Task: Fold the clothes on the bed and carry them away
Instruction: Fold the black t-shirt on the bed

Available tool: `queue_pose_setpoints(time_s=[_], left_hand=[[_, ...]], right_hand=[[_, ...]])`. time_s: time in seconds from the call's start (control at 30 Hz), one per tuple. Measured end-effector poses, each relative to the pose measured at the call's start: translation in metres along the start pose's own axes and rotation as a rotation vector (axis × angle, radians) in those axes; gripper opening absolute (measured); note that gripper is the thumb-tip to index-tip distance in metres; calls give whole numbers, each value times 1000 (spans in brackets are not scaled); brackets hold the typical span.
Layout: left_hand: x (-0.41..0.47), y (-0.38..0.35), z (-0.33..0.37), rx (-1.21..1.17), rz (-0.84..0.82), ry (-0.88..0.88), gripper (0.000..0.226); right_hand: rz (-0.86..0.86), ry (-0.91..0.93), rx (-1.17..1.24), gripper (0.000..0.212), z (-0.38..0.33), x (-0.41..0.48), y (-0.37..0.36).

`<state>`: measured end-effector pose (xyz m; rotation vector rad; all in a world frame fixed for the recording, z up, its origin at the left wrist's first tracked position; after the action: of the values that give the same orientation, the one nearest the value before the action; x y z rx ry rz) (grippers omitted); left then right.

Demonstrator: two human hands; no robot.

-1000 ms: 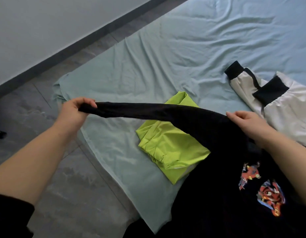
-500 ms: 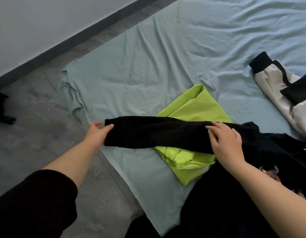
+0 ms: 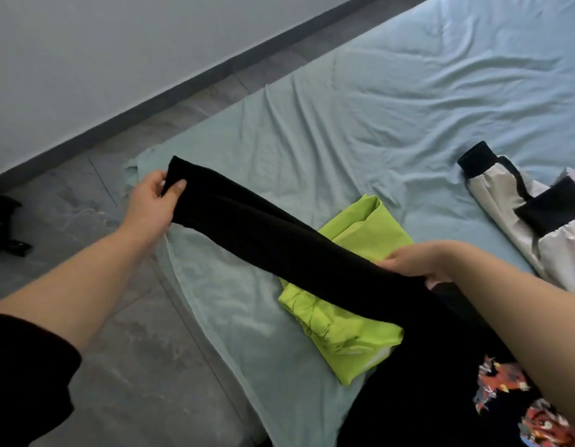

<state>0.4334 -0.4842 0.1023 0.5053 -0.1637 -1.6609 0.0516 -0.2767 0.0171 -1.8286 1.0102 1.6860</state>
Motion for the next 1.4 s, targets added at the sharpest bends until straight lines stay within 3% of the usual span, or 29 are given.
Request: queue_pose_setpoints(time_s=[0.07,0.1,0.23,0.33,0.43,0.5,0.57,0.63,0.73,0.83,0.93,1.0,1.1,1.2,1.3,1.4], left_hand=[[16,6,27,28,-10,-42,11],[25,9,37,61,-9,-54,12],[57,13,47,287,-7,-48,24],[68,9,30,466,22,-37,26],[71,1,4,532,2,-1,29],[70,0,-14,532,0,36,28],[68,4,-24,551,16,55,27],[64,7,-28,578,14,60,27],[58,6,-27,583,-18,48,27],[44,-7,-20,505,-18,35,28],[14,-36,-10,369,-25,42,26],[-16,-71,-3,265,-64,34,17],[-74,-142,4,100,-206,56,12],[-144,-215,14,10,-401,56,18],[-208,-272,30,38,-626,27,24],[-238,-297,46,117,-701,-124,26]], right_hand=[[2,151,84,22,-21,-19,17],[116,228,118,22,-34,-28,37],[809,414,193,26,-71,-57,119],[897,468,124,25,-88,-38,111],[944,484,143,43,-71,-23,57],[1049,396,104,54,-47,-18,5],[986,266,55,62,-28,0,-44],[782,153,33,68,-17,35,-72],[568,51,-26,74,-22,77,-70],[517,35,69,76,-28,83,-55],[669,250,270,69,-26,50,-53],[731,486,636,60,-24,19,-61],[425,667,1160,78,-35,-11,-94],[194,704,1372,92,-37,-24,-111],[352,637,1550,65,15,-28,-97],[550,516,1617,10,96,-39,-86]])
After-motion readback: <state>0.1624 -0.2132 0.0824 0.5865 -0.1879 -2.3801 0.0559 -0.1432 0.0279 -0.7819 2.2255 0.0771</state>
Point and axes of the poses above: each hand's wrist, its own x-axis towards the middle knuckle, its own y-axis out of the back of the hand, z = x × y, the point moved 8 cm from there along x, towards the middle knuckle, and after that the axes turned 4 degrees about -z, right-handed, at the moved point
